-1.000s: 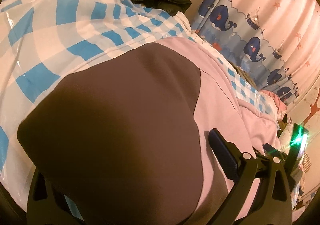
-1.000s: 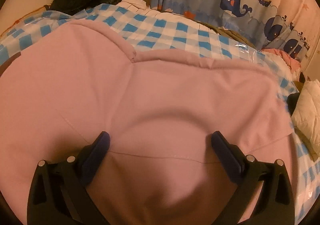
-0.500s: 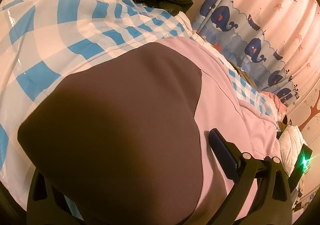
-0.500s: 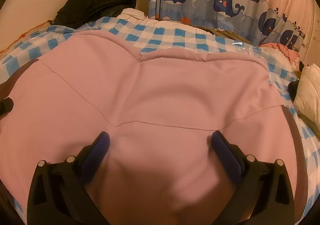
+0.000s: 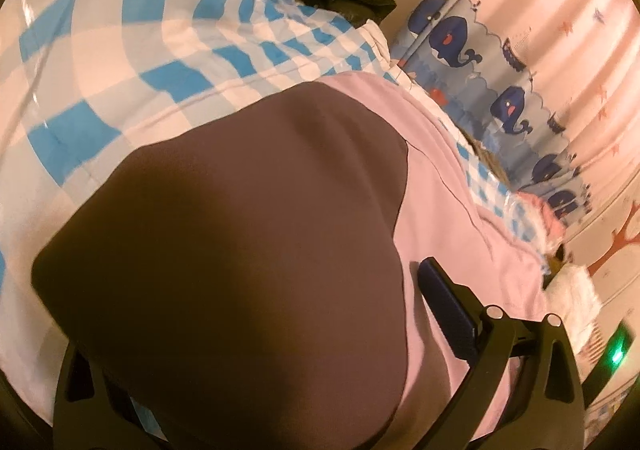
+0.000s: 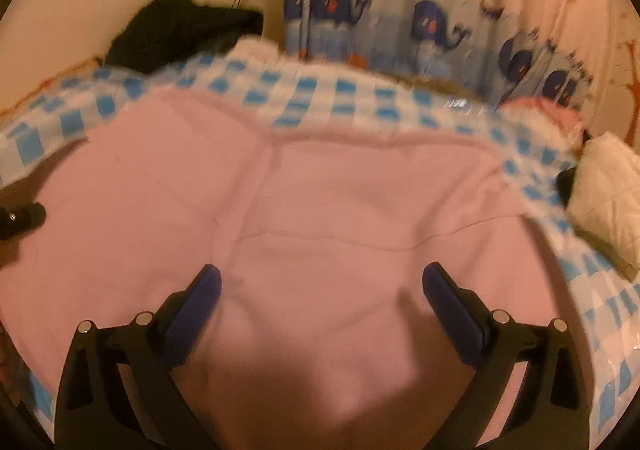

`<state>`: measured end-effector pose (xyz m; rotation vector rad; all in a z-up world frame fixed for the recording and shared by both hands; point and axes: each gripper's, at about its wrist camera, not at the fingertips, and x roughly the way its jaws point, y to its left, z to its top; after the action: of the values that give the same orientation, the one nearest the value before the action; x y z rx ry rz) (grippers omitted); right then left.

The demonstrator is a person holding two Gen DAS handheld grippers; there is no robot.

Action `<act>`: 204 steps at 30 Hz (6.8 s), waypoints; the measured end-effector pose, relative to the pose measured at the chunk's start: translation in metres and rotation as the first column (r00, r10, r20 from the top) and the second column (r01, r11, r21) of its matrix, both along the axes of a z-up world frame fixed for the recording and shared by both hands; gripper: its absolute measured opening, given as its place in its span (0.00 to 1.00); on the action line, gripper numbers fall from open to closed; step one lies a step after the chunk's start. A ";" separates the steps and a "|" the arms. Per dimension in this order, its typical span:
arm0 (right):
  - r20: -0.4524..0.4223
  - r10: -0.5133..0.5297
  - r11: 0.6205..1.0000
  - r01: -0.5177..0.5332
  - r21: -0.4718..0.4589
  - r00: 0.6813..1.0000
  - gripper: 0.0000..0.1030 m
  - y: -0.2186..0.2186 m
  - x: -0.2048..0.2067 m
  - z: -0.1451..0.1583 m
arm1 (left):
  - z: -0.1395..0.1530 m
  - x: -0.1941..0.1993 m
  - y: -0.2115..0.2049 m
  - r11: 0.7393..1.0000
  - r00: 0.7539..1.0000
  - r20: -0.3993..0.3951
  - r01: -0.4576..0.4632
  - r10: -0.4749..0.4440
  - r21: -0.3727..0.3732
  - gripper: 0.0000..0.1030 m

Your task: Fold large clothes

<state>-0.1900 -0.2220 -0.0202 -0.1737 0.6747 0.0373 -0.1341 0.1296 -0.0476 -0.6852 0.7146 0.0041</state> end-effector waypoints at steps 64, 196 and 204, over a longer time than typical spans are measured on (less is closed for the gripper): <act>-0.267 0.061 0.987 -0.018 0.160 0.962 0.94 0.022 0.215 0.000 | 0.006 -0.001 -0.010 0.991 0.999 0.008 -0.051 0.050 0.121 0.92; -0.079 0.392 0.872 -0.343 0.349 0.917 0.95 0.115 0.060 0.103 | 0.068 -0.019 0.079 0.975 0.971 -0.151 0.203 -0.188 0.093 0.94; 0.167 0.487 0.632 -0.478 0.610 0.857 0.95 0.161 0.067 0.105 | 0.069 -0.027 0.101 0.981 0.973 -0.161 0.177 -0.163 0.078 0.94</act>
<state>-0.1225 -0.0608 0.0849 0.3149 0.5772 0.7930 -0.1610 0.2307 0.0216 -0.5378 0.9151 -0.0675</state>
